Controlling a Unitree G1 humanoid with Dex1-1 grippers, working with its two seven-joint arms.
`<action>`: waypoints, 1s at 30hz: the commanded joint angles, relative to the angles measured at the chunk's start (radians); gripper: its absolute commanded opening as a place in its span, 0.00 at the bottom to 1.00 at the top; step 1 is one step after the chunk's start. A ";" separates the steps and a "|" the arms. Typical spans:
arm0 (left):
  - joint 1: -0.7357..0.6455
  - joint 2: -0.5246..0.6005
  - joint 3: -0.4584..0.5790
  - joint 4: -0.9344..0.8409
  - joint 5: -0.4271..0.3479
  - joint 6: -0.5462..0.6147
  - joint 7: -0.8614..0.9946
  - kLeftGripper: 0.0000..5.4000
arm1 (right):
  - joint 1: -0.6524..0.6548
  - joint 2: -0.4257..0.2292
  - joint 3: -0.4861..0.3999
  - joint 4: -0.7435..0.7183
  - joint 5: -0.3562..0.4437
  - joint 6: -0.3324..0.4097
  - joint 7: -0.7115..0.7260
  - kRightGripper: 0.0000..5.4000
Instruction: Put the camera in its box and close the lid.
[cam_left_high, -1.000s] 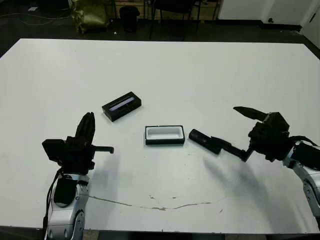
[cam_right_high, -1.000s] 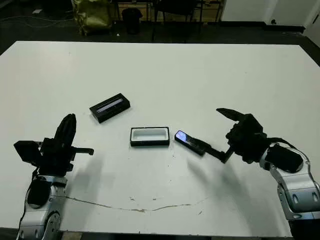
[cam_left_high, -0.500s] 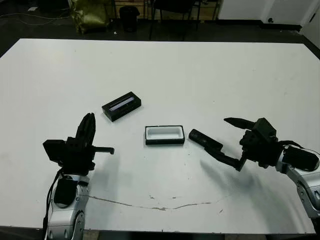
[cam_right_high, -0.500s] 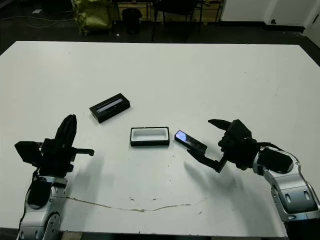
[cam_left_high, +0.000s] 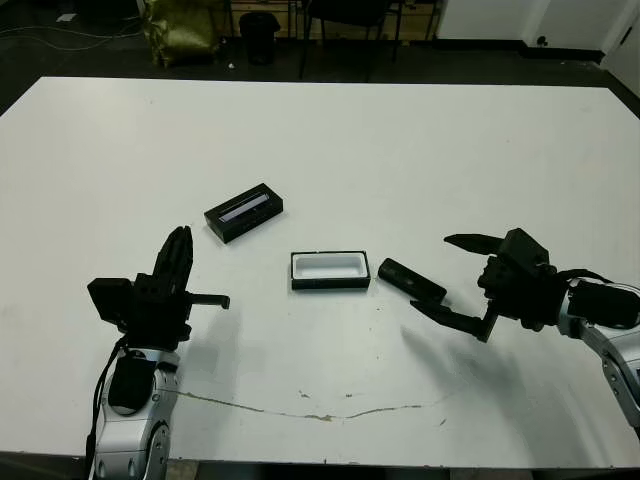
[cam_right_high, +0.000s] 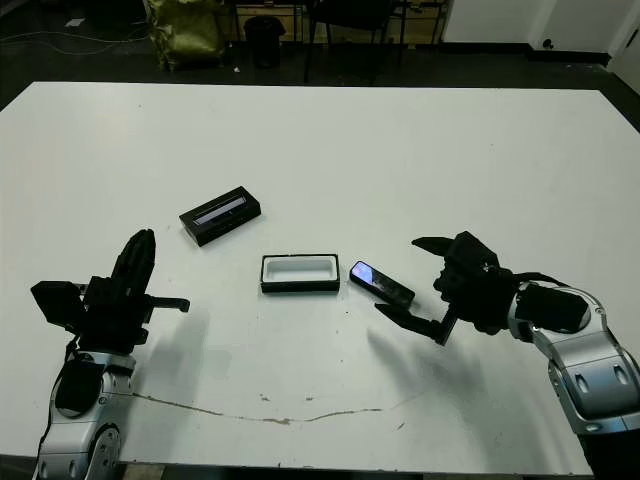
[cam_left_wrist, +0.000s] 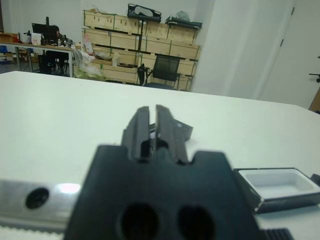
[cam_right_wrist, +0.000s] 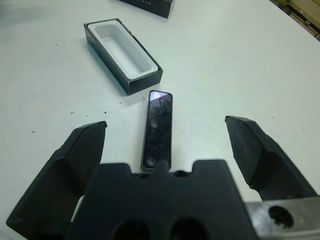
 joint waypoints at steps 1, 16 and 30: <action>0.014 0.005 0.003 0.007 0.001 0.017 0.005 0.00 | -0.021 -0.017 0.013 0.028 -0.016 0.002 0.012 1.00; 0.016 0.006 0.003 0.001 0.002 0.023 0.005 0.00 | -0.037 0.015 0.062 0.112 -0.063 -0.043 0.007 0.99; 0.013 0.008 0.003 0.008 -0.006 0.020 -0.005 0.00 | -0.045 0.040 0.106 0.167 -0.087 -0.031 0.006 0.65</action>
